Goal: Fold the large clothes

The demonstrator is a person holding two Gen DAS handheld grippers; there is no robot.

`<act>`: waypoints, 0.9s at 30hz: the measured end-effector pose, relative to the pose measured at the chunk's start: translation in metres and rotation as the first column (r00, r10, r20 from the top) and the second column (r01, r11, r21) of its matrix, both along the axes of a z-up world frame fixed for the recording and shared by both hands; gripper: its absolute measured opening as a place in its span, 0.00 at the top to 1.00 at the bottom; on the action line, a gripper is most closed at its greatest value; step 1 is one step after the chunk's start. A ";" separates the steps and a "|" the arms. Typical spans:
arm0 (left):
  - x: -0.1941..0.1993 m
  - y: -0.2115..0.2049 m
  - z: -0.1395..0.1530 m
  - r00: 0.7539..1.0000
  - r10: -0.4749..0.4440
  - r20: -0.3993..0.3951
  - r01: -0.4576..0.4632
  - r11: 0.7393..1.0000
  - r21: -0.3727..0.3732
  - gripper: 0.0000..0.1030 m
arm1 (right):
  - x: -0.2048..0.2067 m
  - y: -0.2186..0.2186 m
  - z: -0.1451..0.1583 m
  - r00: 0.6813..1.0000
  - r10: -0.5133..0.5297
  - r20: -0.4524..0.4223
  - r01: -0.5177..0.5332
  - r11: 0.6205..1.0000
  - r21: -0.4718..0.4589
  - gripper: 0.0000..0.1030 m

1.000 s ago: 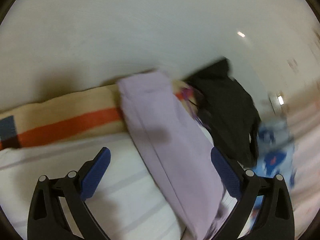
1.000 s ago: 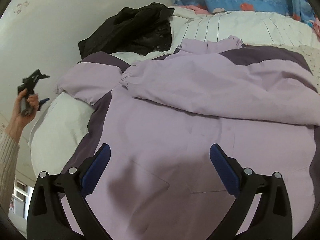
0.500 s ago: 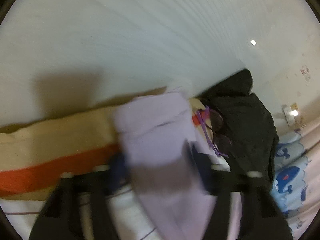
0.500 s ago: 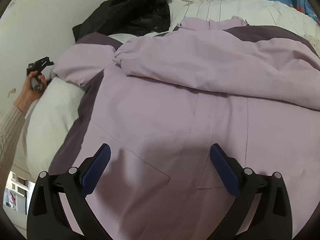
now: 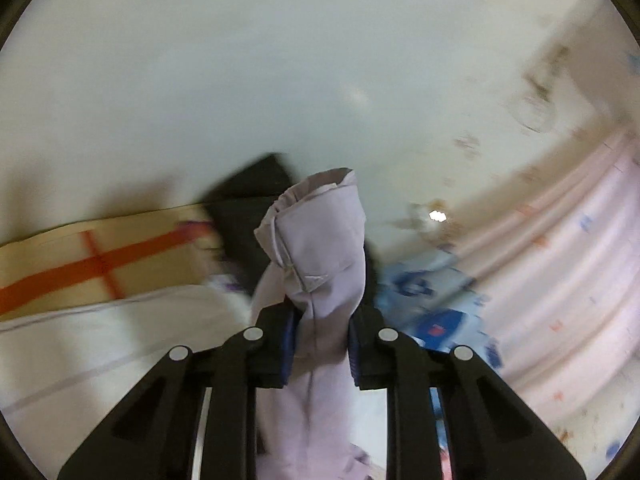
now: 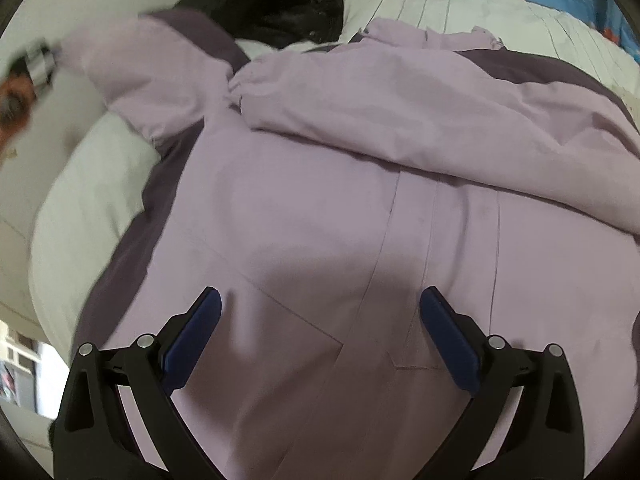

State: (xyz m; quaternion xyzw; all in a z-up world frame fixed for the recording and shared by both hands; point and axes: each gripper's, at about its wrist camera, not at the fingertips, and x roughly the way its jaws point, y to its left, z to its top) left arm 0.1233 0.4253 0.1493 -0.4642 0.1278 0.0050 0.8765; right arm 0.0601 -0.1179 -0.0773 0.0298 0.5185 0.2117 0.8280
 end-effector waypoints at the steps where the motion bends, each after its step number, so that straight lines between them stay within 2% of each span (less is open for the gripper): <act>1: -0.005 -0.012 0.015 0.999 -0.030 0.026 0.030 0.999 0.013 0.79 | 0.000 -0.001 0.001 1.000 -0.004 -0.006 0.004 1.000 0.017 0.07; 4: -0.002 -0.064 0.060 0.988 -0.134 0.082 0.128 0.989 0.069 0.79 | 0.003 -0.015 0.010 0.999 -0.032 -0.030 0.036 0.990 0.139 0.07; 5: -0.001 -0.090 0.075 0.979 -0.182 0.096 0.173 0.980 0.094 0.79 | 0.004 -0.022 0.017 0.997 -0.077 -0.026 0.080 0.984 0.162 0.07; 8: 0.006 -0.149 0.096 0.950 -0.289 0.119 0.272 0.952 0.141 0.79 | 0.005 -0.053 0.044 0.985 -0.167 0.028 0.154 0.952 0.264 0.07; 11: 0.020 -0.227 0.105 0.899 -0.418 0.131 0.393 0.902 0.179 0.79 | 0.002 -0.097 0.069 0.955 -0.288 0.069 0.243 0.895 0.375 0.07; 14: 0.042 -0.320 0.092 0.818 -0.562 0.121 0.533 0.821 0.204 0.79 | -0.001 -0.147 0.084 0.909 -0.412 0.056 0.334 0.804 0.491 0.07; 15: 0.045 -0.347 0.085 0.791 -0.601 0.112 0.573 0.793 0.207 0.79 | -0.004 -0.170 0.089 0.882 -0.469 0.044 0.375 0.756 0.536 0.07; 17: 0.050 -0.400 0.059 0.734 -0.674 0.087 0.648 0.733 0.209 0.79 | -0.007 -0.203 0.093 0.845 -0.535 0.016 0.421 0.683 0.597 0.07; 18: 0.058 -0.437 0.038 0.693 -0.718 0.062 0.694 0.689 0.209 0.79 | -0.010 -0.218 0.093 0.825 -0.565 -0.004 0.442 0.642 0.627 0.07; 20: 0.062 -0.490 -0.006 0.632 -0.775 0.014 0.759 0.623 0.191 0.79 | -0.017 -0.254 0.091 0.771 -0.634 -0.055 0.496 0.544 0.677 0.07; 21: 0.064 -0.518 -0.043 0.592 -0.805 -0.028 0.797 0.580 0.168 0.79 | -0.019 -0.269 0.088 0.750 -0.656 -0.082 0.515 0.501 0.695 0.07; 23: 0.064 -0.564 -0.099 0.545 -0.831 -0.110 0.836 0.527 0.153 0.79 | -0.021 -0.296 0.077 0.710 -0.686 -0.158 0.555 0.408 0.725 0.07; 24: 0.067 -0.587 -0.137 0.511 -0.844 -0.167 0.860 0.496 0.122 0.79 | -0.022 -0.307 0.070 0.687 -0.698 -0.202 0.581 0.361 0.730 0.07; 25: 0.069 -0.607 -0.173 0.473 -0.851 -0.230 0.881 0.463 0.099 0.79 | -0.024 -0.315 0.065 0.675 -0.701 -0.231 0.593 0.328 0.736 0.07; 27: 0.071 -0.629 -0.228 0.429 -0.838 -0.337 0.898 0.435 0.061 0.79 | -0.024 -0.325 0.057 0.669 -0.691 -0.273 0.603 0.291 0.743 0.07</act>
